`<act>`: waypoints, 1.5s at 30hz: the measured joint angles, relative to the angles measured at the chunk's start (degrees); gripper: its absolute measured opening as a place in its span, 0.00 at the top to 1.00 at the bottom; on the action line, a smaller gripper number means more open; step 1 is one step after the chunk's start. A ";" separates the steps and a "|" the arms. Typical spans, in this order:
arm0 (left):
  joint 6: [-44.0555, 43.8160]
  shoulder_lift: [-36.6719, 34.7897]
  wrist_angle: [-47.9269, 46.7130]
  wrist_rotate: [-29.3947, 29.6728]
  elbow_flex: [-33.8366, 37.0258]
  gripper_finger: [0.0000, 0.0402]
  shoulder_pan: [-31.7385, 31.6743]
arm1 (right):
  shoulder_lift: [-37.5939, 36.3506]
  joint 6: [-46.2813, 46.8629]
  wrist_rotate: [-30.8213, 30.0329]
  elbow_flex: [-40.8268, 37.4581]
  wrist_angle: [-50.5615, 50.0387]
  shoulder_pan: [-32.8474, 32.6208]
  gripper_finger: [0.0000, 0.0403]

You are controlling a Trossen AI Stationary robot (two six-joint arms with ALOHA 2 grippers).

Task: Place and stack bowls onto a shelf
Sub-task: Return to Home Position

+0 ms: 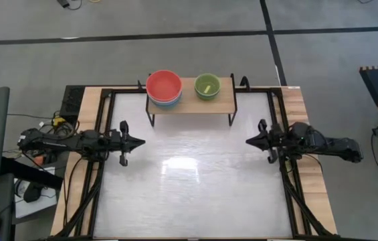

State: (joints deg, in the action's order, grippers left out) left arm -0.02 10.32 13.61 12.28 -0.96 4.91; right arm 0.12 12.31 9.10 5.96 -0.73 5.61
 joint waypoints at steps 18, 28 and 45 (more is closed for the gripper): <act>-2.57 0.01 -9.19 -3.71 0.36 1.00 0.00 | 0.57 3.95 -2.45 -5.49 3.63 -0.29 0.95; -10.29 0.53 -11.96 -3.03 0.10 1.00 -0.02 | 0.61 6.30 -3.14 -5.51 3.24 -0.26 0.86; -10.27 0.53 -12.23 -2.94 -0.03 1.00 -0.02 | 0.61 6.26 -3.14 -5.60 3.00 -0.26 0.85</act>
